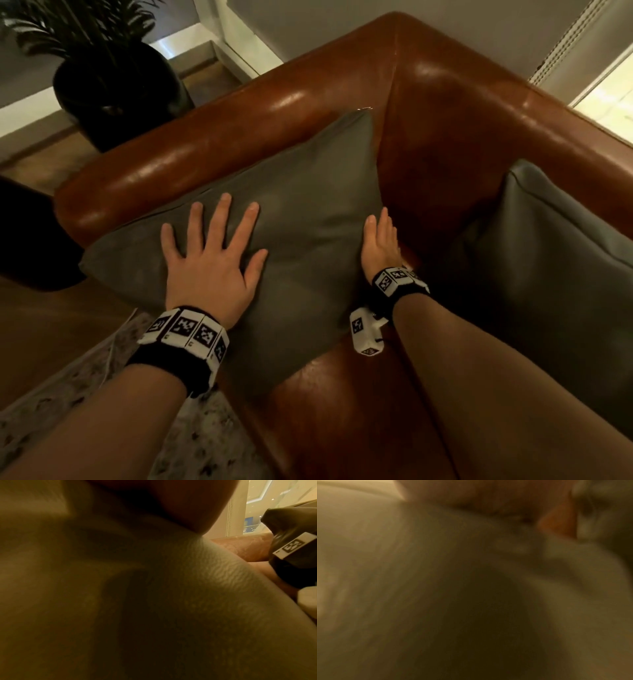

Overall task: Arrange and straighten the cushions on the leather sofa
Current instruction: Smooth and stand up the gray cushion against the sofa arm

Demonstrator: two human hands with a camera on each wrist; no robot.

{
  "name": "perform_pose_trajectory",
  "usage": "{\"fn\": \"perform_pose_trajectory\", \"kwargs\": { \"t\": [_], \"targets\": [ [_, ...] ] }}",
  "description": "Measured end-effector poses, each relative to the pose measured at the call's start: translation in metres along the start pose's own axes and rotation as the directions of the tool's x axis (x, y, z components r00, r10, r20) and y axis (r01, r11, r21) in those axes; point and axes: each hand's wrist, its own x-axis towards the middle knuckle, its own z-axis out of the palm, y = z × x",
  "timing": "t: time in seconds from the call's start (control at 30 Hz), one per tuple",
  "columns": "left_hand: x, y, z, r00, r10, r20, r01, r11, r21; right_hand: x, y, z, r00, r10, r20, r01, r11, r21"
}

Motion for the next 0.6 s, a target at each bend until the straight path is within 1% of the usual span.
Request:
{"fn": "perform_pose_trajectory", "kwargs": {
  "t": [0.03, 0.07, 0.1, 0.13, 0.17, 0.2, 0.23, 0.27, 0.3, 0.33, 0.4, 0.43, 0.47, 0.5, 0.53, 0.57, 0.6],
  "targets": [
    [-0.001, 0.000, 0.001, 1.000, -0.013, -0.009, 0.013, 1.000, -0.009, -0.006, -0.001, -0.004, 0.999, -0.031, -0.024, 0.031, 0.999, 0.012],
    [-0.001, 0.000, 0.002, 0.999, -0.028, -0.021, 0.027, 0.999, -0.025, -0.017, -0.004, -0.007, 0.991, -0.105, -0.081, 0.106, 0.994, 0.000],
    [-0.002, 0.000, 0.003, 0.999, -0.041, -0.032, 0.040, 0.998, -0.040, -0.032, -0.010, -0.007, 0.964, -0.225, -0.144, 0.222, 0.974, -0.042],
    [-0.004, 0.001, 0.003, 0.998, -0.054, -0.039, 0.053, 0.998, -0.046, -0.050, -0.018, -0.004, 0.905, -0.388, -0.176, 0.372, 0.920, -0.120],
    [-0.005, 0.002, 0.004, 0.997, -0.066, -0.042, 0.064, 0.997, -0.048, -0.068, -0.027, 0.003, 0.814, -0.563, -0.144, 0.528, 0.820, -0.221],
    [-0.005, 0.003, 0.005, 0.996, -0.078, -0.042, 0.075, 0.996, -0.050, -0.082, -0.034, 0.014, 0.709, -0.704, -0.048, 0.656, 0.683, -0.322],
    [-0.005, 0.003, 0.005, 0.995, -0.090, -0.041, 0.087, 0.995, -0.051, -0.088, -0.038, 0.024, 0.620, -0.782, 0.063, 0.728, 0.544, -0.418],
    [-0.005, 0.003, 0.004, 0.994, -0.100, -0.039, 0.098, 0.994, -0.051, -0.084, -0.043, 0.028, 0.565, -0.813, 0.142, 0.750, 0.436, -0.497],
    [-0.005, 0.001, 0.004, 0.994, -0.104, -0.040, 0.102, 0.993, -0.052, -0.071, -0.047, 0.025, 0.552, -0.816, 0.174, 0.738, 0.381, -0.557],
    [-0.006, -0.003, 0.003, 0.994, -0.104, -0.044, 0.102, 0.993, -0.052, -0.054, -0.050, 0.017, 0.571, -0.801, 0.179, 0.708, 0.371, -0.601],
    [-0.010, -0.019, 0.003, 0.992, -0.112, -0.058, 0.110, 0.993, -0.034, -0.021, -0.053, -0.003, 0.637, -0.755, 0.157, 0.636, 0.398, -0.662],
    [-0.014, -0.031, 0.003, 0.989, -0.132, -0.058, 0.131, 0.991, -0.028, -0.007, -0.054, -0.014, 0.680, -0.720, 0.138, 0.592, 0.428, -0.683],
    [-0.019, -0.044, 0.003, 0.985, -0.164, -0.049, 0.163, 0.986, -0.029, 0.004, -0.056, -0.024, 0.734, -0.669, 0.116, 0.541, 0.474, -0.695],
    [-0.024, -0.056, 0.002, 0.980, -0.197, -0.040, 0.195, 0.980, -0.034, 0.010, -0.059, -0.033, 0.792, -0.605, 0.087, 0.484, 0.533, -0.695],
    [-0.029, -0.065, 0.002, 0.973, -0.227, -0.038, 0.225, 0.973, -0.052, 0.011, -0.065, -0.041, 0.830, -0.555, 0.050, 0.432, 0.585, -0.686],
    [-0.032, -0.066, 0.001, 0.966, -0.255, -0.043, 0.251, 0.965, -0.080, 0.007, -0.071, -0.047, 0.839, -0.543, 0.023, 0.406, 0.598, -0.691],
    [-0.034, -0.059, -0.002, 0.960, -0.273, -0.062, 0.266, 0.957, -0.113, 0.000, -0.077, -0.048, 0.806, -0.592, 0.018, 0.431, 0.567, -0.702]
  ]
}}
